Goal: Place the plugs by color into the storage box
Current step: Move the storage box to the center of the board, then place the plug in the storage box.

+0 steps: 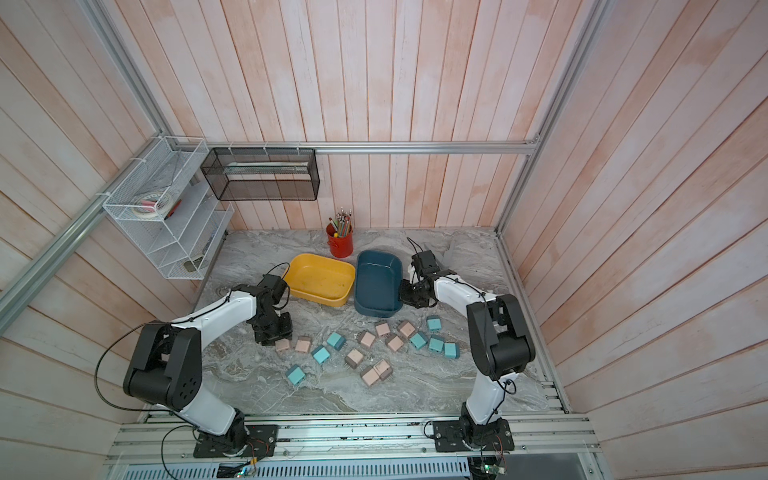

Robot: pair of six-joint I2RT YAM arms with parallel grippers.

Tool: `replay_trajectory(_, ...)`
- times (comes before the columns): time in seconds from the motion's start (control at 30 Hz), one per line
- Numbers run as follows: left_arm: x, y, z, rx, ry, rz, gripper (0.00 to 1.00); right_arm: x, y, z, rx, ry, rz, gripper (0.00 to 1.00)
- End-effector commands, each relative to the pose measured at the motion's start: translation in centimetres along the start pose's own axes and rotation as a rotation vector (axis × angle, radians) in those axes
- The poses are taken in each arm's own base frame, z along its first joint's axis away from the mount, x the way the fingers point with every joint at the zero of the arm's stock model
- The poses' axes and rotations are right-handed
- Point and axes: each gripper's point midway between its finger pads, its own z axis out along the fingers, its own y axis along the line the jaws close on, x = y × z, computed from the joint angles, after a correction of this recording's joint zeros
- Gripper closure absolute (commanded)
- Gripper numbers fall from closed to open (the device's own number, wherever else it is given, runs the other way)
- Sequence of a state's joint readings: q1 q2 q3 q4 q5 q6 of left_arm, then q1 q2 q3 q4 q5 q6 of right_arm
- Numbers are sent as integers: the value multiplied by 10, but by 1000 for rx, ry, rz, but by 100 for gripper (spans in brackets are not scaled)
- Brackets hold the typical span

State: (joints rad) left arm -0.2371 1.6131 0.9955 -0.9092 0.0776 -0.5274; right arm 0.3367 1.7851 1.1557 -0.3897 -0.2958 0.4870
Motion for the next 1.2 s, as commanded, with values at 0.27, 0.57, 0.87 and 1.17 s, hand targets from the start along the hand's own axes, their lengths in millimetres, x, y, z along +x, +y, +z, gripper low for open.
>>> replay_trajectory(0.27, -16, -14, -42, 44, -80, 7, 63, 24, -23, -23, 187, 63, 27, 88)
replay_trajectory(0.57, -30, -26, -65, 61, -122, 4, 63, 22, 27, 2, 118, 96, -59, 88)
replay_trajectory(0.87, -43, -48, -84, 99, -176, 7, 63, 20, 67, 17, 46, 108, -109, 75)
replay_trajectory(1.17, -67, -131, -93, 180, -206, 87, 63, 5, 84, -16, -33, -8, -126, 34)
